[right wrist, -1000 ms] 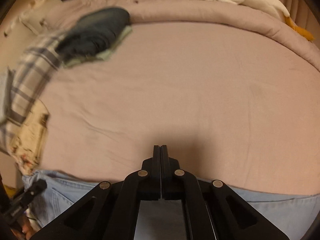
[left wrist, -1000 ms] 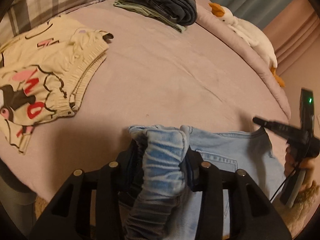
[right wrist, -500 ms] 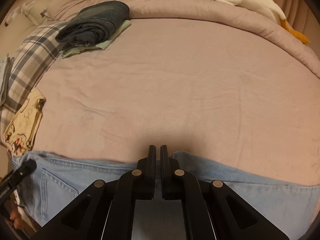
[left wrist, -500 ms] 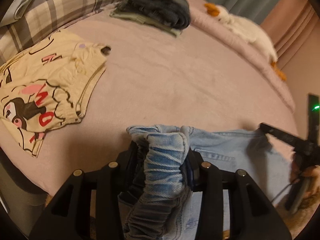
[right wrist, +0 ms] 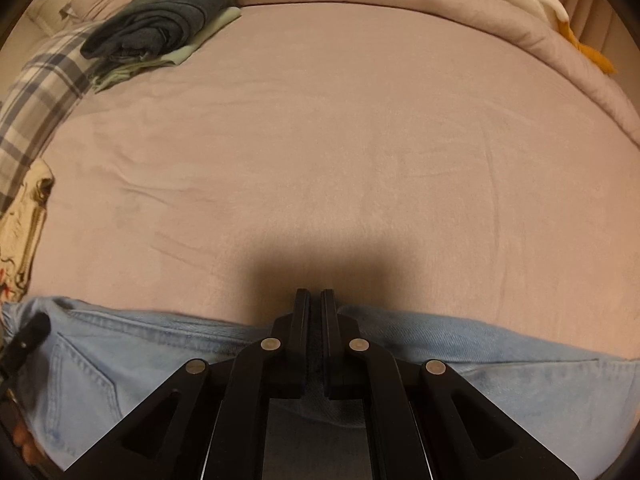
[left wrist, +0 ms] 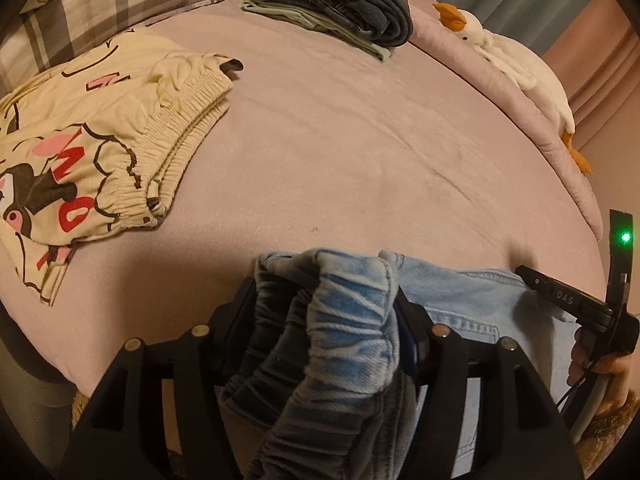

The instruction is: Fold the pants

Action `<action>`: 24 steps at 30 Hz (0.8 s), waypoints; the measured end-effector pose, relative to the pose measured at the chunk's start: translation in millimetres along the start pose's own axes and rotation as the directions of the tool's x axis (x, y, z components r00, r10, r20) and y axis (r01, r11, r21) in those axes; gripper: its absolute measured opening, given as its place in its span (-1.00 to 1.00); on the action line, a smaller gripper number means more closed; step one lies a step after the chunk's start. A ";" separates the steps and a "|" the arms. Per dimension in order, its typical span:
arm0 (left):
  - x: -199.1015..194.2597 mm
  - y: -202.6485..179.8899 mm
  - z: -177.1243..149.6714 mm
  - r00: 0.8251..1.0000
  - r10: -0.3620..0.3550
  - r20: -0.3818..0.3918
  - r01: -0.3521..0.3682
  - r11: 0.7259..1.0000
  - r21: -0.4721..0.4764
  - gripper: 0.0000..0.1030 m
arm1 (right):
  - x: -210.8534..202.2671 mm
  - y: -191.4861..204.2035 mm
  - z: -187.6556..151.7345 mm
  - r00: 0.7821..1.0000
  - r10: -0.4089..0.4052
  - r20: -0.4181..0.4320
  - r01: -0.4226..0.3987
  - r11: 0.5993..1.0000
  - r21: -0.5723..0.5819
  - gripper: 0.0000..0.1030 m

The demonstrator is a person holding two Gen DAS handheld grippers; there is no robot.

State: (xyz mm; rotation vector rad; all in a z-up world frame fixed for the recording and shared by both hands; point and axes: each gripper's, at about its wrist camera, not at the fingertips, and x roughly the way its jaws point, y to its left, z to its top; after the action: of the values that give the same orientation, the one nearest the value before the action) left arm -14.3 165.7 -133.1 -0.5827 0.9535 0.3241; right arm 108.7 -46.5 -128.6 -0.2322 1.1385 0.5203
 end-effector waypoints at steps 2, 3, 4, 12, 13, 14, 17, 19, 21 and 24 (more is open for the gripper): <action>1.3 -1.7 -0.5 1.000 0.008 0.003 -0.008 1.000 0.006 0.25 | 0.7 -0.5 -0.4 1.000 0.002 0.007 -0.002 1.000 0.001 -0.99; 2.4 -3.8 -0.5 1.000 0.018 0.007 -0.018 1.000 0.014 0.26 | 0.9 -1.3 -0.3 1.000 0.007 0.009 -0.007 1.000 0.003 -0.99; 3.2 -5.7 -0.6 1.000 0.027 0.012 -0.027 0.999 0.022 0.27 | 0.9 -3.1 -0.5 1.000 0.015 0.011 -0.015 1.000 0.008 -0.99; 6.0 -7.3 -1.8 0.999 0.039 0.026 -0.040 0.999 0.026 0.30 | -0.8 -12.1 -8.5 0.999 0.022 0.030 -0.023 1.000 0.021 -0.99; 6.0 -7.2 -1.8 0.999 0.040 0.027 -0.041 0.999 0.026 0.30 | -1.6 -10.8 -9.1 0.999 0.018 0.032 -0.018 1.000 0.020 -0.99; 6.1 -6.8 -1.9 0.999 0.041 0.029 -0.042 0.999 0.025 0.30 | -1.8 -10.4 -9.4 0.999 0.014 0.034 -0.014 1.000 0.019 -0.99; 5.1 -6.9 -2.3 0.999 0.038 0.032 -0.039 0.999 0.019 0.30 | -2.8 -9.9 -11.7 0.999 0.011 0.039 -0.012 1.000 0.021 -0.99; -0.3 -4.5 -0.4 1.000 0.022 0.016 -0.022 1.000 0.000 0.29 | -1.9 -6.0 -9.9 0.999 0.014 0.042 -0.015 1.000 0.022 -0.99; -13.7 -5.5 2.1 1.000 0.008 -0.007 -0.008 1.000 -0.010 0.21 | 1.2 -5.0 -8.2 0.999 0.020 0.045 -0.021 1.000 0.022 -0.99; -40.5 -10.3 1.7 0.999 0.004 0.034 -0.003 1.000 -0.029 0.14 | 2.2 -4.7 -7.6 0.999 0.022 0.048 -0.022 1.000 0.016 -0.99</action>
State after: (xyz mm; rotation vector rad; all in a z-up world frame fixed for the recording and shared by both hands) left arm -30.2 158.2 -95.1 -0.6007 0.9186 0.3501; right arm 105.6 -53.2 -134.1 -0.1924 1.0997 0.5332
